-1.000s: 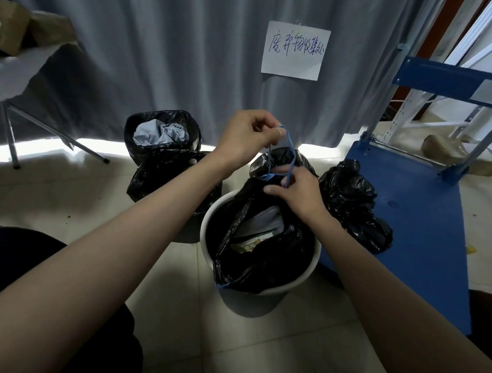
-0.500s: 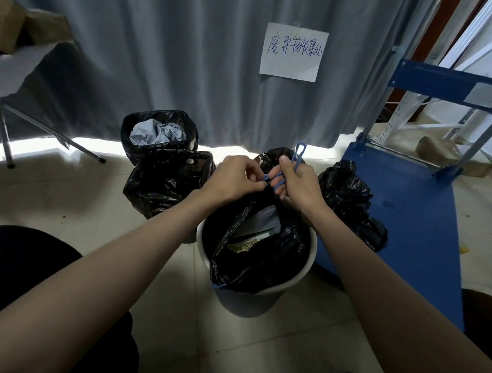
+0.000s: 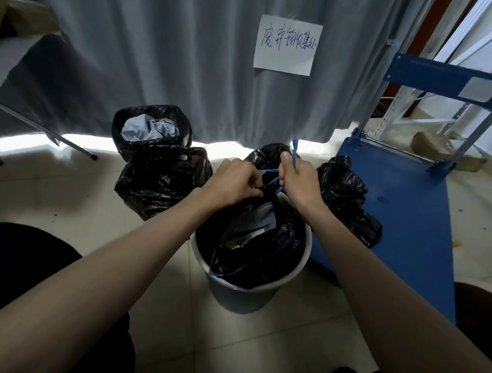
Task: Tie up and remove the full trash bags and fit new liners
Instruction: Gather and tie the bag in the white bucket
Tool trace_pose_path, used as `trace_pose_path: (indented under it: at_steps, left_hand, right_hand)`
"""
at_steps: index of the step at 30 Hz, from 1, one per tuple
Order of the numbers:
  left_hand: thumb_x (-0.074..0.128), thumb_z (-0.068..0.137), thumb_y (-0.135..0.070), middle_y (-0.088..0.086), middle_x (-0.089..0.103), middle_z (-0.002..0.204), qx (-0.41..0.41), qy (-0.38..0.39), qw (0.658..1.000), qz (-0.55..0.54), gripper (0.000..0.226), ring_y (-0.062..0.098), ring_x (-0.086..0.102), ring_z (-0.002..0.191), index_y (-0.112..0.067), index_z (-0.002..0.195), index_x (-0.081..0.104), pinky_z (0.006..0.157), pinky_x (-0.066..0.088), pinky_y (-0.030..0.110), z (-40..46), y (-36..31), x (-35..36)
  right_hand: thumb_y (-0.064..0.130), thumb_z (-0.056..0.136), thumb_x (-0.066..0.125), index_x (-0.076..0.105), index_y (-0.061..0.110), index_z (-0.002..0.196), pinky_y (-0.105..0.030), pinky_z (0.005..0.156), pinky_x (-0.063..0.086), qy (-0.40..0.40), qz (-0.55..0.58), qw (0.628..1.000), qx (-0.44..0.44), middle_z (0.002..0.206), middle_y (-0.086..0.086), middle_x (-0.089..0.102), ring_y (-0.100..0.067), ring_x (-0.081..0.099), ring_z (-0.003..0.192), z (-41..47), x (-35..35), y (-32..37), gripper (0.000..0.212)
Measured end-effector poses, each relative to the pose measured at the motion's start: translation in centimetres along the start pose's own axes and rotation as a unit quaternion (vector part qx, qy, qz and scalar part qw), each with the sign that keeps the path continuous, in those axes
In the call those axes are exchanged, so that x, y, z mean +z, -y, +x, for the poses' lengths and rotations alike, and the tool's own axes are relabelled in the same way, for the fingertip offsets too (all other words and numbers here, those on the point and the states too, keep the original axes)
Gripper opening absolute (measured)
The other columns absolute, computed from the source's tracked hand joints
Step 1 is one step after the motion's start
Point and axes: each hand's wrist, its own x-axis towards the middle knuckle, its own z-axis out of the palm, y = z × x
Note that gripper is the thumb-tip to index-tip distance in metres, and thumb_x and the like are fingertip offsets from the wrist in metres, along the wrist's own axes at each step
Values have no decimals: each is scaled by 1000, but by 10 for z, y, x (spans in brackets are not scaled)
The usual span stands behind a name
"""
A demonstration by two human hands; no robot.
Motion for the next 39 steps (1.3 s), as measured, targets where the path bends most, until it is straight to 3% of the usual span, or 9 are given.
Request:
trace_pose_path:
  at_steps: [9, 14, 18, 21, 23, 27, 30, 34, 39]
  left_hand:
    - [74, 79, -29, 0, 73, 90, -72, -23, 994, 75, 9, 25, 63, 94, -22, 86, 74, 77, 36, 32, -4, 21, 0]
    - [77, 77, -30, -5, 69, 87, -79, -34, 996, 36, 28, 21, 61, 92, -25, 100, 64, 79, 42, 35, -17, 24, -10]
    - [82, 72, -27, -8, 69, 76, -51, 57, 995, -60, 15, 13, 64, 79, -21, 79, 70, 73, 48, 30, -22, 8, -30]
    - [84, 70, -30, -9, 73, 74, -8, 164, 985, -45, 10, 7, 66, 78, -23, 72, 77, 76, 51, 24, -31, -4, -39]
    - [85, 68, -30, -11, 73, 72, -1, 221, 975, -22, 10, 6, 66, 77, -24, 71, 78, 78, 51, 25, -39, -10, -42]
    - [85, 69, -25, -10, 74, 77, -8, 315, 949, 19, 10, 11, 67, 84, -27, 75, 78, 89, 53, 31, -51, -16, -43]
    - [83, 70, -21, -8, 75, 80, -7, 313, 949, 49, 10, 14, 69, 88, -26, 76, 79, 91, 53, 37, -57, -11, -46]
    - [82, 73, -21, -11, 75, 79, -12, 314, 949, 37, 14, 13, 69, 87, -33, 69, 75, 92, 53, 37, -65, -4, -53]
    - [81, 72, -43, -7, 74, 79, -16, 293, 955, -37, 15, 16, 67, 87, -29, 75, 78, 88, 53, 32, -68, -10, -53]
  right_hand:
    - [36, 104, 40, 56, 17, 64, -27, 65, 42, -72, 75, 990, 92, 64, 3, 54, -12, 49, 59, 5, -3, -3, 47]
    - [19, 93, 61, 61, 13, 99, -25, 56, 49, -59, 164, 981, 85, 81, -7, 66, -11, 59, 59, 1, -10, 4, 8]
    - [25, 84, 72, 42, 13, 128, -30, 59, 56, -24, 101, 988, 117, 104, -9, 62, -23, 65, 75, -6, -11, 5, 55]
    - [33, 73, 66, 38, 20, 109, -47, 78, 57, -44, -14, 995, 89, 107, -15, 61, -30, 64, 90, -18, -10, 2, 47]
    - [26, 80, 65, 43, 18, 100, -42, 82, 52, -11, -104, 993, 60, 101, -10, 62, -27, 60, 89, -29, -13, 6, 31]
    - [12, 87, 63, 74, 13, 89, -20, 62, 51, 298, -226, 928, 4, 71, 7, 65, -8, 61, 65, -56, -17, 25, 11]
    - [37, 82, 73, 77, 23, 89, -21, 71, 54, 432, -275, 859, -19, 80, 7, 73, -3, 64, 71, -81, -5, 32, 16]
    - [36, 75, 81, 73, 21, 76, -16, 58, 39, 431, -302, 846, -91, 56, 14, 57, 5, 51, 54, -93, 9, 24, 17]
    - [20, 84, 74, 65, 19, 74, -15, 60, 35, 362, -294, 881, -78, 60, 9, 48, -3, 43, 58, -73, -11, 19, 14]
